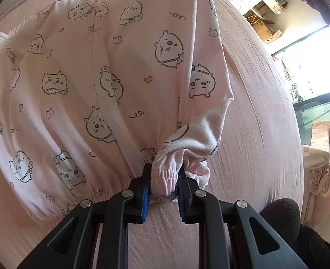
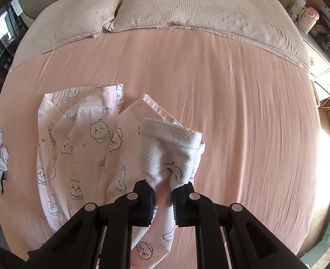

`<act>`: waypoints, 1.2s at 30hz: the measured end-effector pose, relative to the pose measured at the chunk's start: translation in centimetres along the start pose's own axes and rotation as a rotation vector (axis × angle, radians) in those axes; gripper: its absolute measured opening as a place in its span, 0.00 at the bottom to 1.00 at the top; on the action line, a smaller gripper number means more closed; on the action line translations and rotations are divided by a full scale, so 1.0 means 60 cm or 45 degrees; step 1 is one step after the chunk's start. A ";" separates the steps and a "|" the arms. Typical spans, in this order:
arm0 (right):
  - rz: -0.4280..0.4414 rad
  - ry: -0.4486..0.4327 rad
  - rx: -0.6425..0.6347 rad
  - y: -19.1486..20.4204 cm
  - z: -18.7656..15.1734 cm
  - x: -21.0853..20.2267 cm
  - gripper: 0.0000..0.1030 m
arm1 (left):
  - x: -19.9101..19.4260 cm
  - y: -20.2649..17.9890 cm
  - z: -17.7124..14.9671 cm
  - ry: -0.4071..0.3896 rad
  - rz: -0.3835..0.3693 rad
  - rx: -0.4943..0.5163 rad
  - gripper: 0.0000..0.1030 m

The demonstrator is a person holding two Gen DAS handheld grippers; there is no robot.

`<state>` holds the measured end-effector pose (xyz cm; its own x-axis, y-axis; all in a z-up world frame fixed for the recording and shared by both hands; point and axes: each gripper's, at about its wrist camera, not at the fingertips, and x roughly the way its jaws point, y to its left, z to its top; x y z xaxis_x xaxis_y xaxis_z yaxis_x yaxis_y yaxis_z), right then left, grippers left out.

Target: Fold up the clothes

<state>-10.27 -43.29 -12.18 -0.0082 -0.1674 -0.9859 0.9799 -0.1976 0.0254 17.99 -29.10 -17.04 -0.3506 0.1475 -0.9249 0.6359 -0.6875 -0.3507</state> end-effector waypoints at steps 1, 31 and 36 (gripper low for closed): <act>-0.004 -0.004 -0.006 0.008 0.005 -0.003 0.10 | -0.005 0.006 -0.005 -0.007 -0.001 -0.009 0.17; 0.014 -0.089 -0.110 0.184 0.066 -0.028 0.10 | -0.129 0.184 -0.113 -0.150 -0.128 -0.217 0.17; 0.017 -0.097 -0.116 0.186 0.067 -0.037 0.10 | -0.137 0.198 -0.118 -0.157 -0.188 -0.254 0.17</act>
<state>-0.10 -49.03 -9.06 -0.0064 -0.2431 -0.9700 0.9941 -0.1067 0.0202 33.26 -33.46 -14.66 -0.5230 0.1396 -0.8408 0.6902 -0.5094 -0.5139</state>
